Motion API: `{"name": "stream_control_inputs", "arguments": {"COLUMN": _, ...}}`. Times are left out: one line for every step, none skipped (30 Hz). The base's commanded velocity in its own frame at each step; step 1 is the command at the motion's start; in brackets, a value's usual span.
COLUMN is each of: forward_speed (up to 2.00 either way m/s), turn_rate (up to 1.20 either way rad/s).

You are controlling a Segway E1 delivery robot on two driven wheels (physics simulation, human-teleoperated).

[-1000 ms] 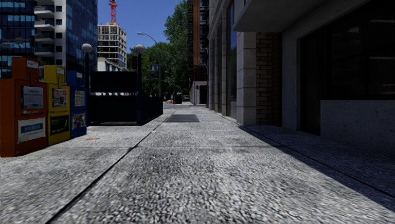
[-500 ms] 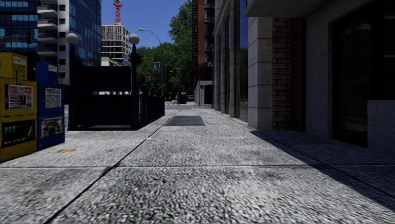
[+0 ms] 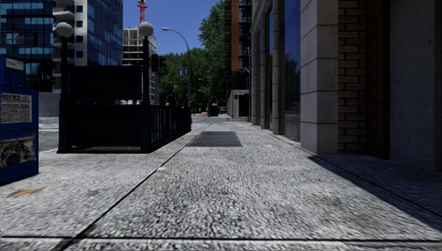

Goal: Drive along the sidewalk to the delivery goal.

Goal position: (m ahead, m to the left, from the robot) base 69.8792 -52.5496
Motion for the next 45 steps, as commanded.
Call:
{"name": "stream_control_inputs", "arguments": {"forward_speed": 2.0, "turn_rate": 0.0}}
{"name": "stream_control_inputs", "arguments": {"forward_speed": 2.0, "turn_rate": 0.0}}
{"name": "stream_control_inputs", "arguments": {"forward_speed": 2.0, "turn_rate": 0.0}}
{"name": "stream_control_inputs", "arguments": {"forward_speed": 2.0, "turn_rate": 0.0}}
{"name": "stream_control_inputs", "arguments": {"forward_speed": 2.0, "turn_rate": 0.0}}
{"name": "stream_control_inputs", "arguments": {"forward_speed": 2.0, "turn_rate": 0.0}}
{"name": "stream_control_inputs", "arguments": {"forward_speed": 2.0, "turn_rate": 0.0}}
{"name": "stream_control_inputs", "arguments": {"forward_speed": 2.0, "turn_rate": 0.0}}
{"name": "stream_control_inputs", "arguments": {"forward_speed": 2.0, "turn_rate": 0.0}}
{"name": "stream_control_inputs", "arguments": {"forward_speed": 2.0, "turn_rate": 0.0}}
{"name": "stream_control_inputs", "arguments": {"forward_speed": 2.0, "turn_rate": 0.0}}
{"name": "stream_control_inputs", "arguments": {"forward_speed": 2.0, "turn_rate": 0.0}}
{"name": "stream_control_inputs", "arguments": {"forward_speed": 2.0, "turn_rate": 0.0}}
{"name": "stream_control_inputs", "arguments": {"forward_speed": 2.0, "turn_rate": 0.0}}
{"name": "stream_control_inputs", "arguments": {"forward_speed": 2.0, "turn_rate": 0.0}}
{"name": "stream_control_inputs", "arguments": {"forward_speed": 2.0, "turn_rate": 0.0}}
{"name": "stream_control_inputs", "arguments": {"forward_speed": 2.0, "turn_rate": 0.0}}
{"name": "stream_control_inputs", "arguments": {"forward_speed": 2.0, "turn_rate": 0.0}}
{"name": "stream_control_inputs", "arguments": {"forward_speed": 2.0, "turn_rate": 0.0}}
{"name": "stream_control_inputs", "arguments": {"forward_speed": 2.0, "turn_rate": 0.0}}
{"name": "stream_control_inputs", "arguments": {"forward_speed": 2.0, "turn_rate": 0.0}}
{"name": "stream_control_inputs", "arguments": {"forward_speed": 2.0, "turn_rate": 0.0}}
{"name": "stream_control_inputs", "arguments": {"forward_speed": 2.0, "turn_rate": 0.0}}
{"name": "stream_control_inputs", "arguments": {"forward_speed": 2.0, "turn_rate": 0.0}}
{"name": "stream_control_inputs", "arguments": {"forward_speed": 2.0, "turn_rate": 0.0}}
{"name": "stream_control_inputs", "arguments": {"forward_speed": 2.0, "turn_rate": 0.0}}
{"name": "stream_control_inputs", "arguments": {"forward_speed": 2.0, "turn_rate": 0.0}}
{"name": "stream_control_inputs", "arguments": {"forward_speed": 2.0, "turn_rate": 0.0}}
{"name": "stream_control_inputs", "arguments": {"forward_speed": 2.0, "turn_rate": 0.0}}
{"name": "stream_control_inputs", "arguments": {"forward_speed": 2.0, "turn_rate": 0.0}}
{"name": "stream_control_inputs", "arguments": {"forward_speed": 2.0, "turn_rate": 0.0}}
{"name": "stream_control_inputs", "arguments": {"forward_speed": 2.0, "turn_rate": 0.0}}
{"name": "stream_control_inputs", "arguments": {"forward_speed": 2.0, "turn_rate": 0.0}}
{"name": "stream_control_inputs", "arguments": {"forward_speed": 2.0, "turn_rate": 0.0}}
{"name": "stream_control_inputs", "arguments": {"forward_speed": 2.0, "turn_rate": 0.0}}
{"name": "stream_control_inputs", "arguments": {"forward_speed": 2.0, "turn_rate": 0.0}}
{"name": "stream_control_inputs", "arguments": {"forward_speed": 2.0, "turn_rate": 0.0}}
{"name": "stream_control_inputs", "arguments": {"forward_speed": 2.0, "turn_rate": 0.0}}
{"name": "stream_control_inputs", "arguments": {"forward_speed": 2.0, "turn_rate": 0.0}}
{"name": "stream_control_inputs", "arguments": {"forward_speed": 2.0, "turn_rate": 0.0}}
{"name": "stream_control_inputs", "arguments": {"forward_speed": 2.0, "turn_rate": 0.0}}
{"name": "stream_control_inputs", "arguments": {"forward_speed": 2.0, "turn_rate": 0.0}}
{"name": "stream_control_inputs", "arguments": {"forward_speed": 2.0, "turn_rate": 0.0}}
{"name": "stream_control_inputs", "arguments": {"forward_speed": 2.0, "turn_rate": 0.0}}
{"name": "stream_control_inputs", "arguments": {"forward_speed": 2.0, "turn_rate": 0.0}}
